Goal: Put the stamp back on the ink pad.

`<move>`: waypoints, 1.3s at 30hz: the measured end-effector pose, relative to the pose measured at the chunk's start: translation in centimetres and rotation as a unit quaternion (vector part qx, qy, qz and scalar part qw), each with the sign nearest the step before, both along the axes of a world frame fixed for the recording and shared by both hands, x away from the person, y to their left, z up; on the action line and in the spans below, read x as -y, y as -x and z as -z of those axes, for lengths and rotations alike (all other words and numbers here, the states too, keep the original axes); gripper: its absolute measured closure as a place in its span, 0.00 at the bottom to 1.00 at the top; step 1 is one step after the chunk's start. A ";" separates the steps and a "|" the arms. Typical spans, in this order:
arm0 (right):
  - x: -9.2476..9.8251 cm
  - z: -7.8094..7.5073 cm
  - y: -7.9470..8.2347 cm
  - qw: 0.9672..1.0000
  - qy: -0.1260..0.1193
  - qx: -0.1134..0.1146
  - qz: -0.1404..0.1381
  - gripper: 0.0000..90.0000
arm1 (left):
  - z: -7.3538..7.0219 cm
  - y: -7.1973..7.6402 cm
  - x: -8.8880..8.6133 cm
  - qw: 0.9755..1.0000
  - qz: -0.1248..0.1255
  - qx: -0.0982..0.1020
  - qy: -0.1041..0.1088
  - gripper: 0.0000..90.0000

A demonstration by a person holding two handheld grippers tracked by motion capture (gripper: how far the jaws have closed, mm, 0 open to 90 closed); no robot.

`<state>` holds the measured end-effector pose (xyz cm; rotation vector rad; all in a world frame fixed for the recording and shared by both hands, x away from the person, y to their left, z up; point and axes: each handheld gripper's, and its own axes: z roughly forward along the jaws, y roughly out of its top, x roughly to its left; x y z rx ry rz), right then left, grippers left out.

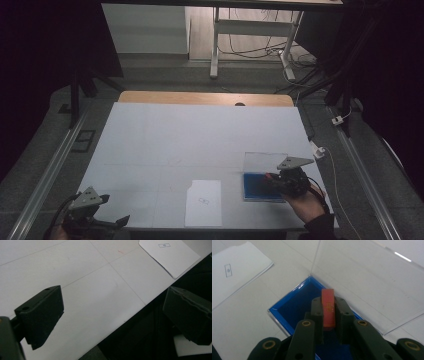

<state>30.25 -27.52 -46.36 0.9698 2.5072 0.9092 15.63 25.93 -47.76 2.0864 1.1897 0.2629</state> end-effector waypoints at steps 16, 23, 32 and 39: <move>-0.3 1.0 -0.4 1.000 0.015 -0.019 -0.002 0.88 | 0.0 0.0 0.1 1.000 0.001 0.000 -0.002 0.04; -0.4 1.4 -0.6 0.999 0.021 -0.030 -0.004 0.88 | 0.0 0.0 0.1 1.000 0.000 0.001 -0.003 0.04; -0.3 1.3 -0.7 0.999 0.014 -0.031 0.000 0.85 | 0.0 0.0 0.1 1.000 0.000 0.001 -0.003 0.04; -0.3 0.9 -0.6 1.000 0.001 -0.019 0.006 0.73 | 0.0 0.0 0.1 1.000 0.000 0.000 -0.003 0.04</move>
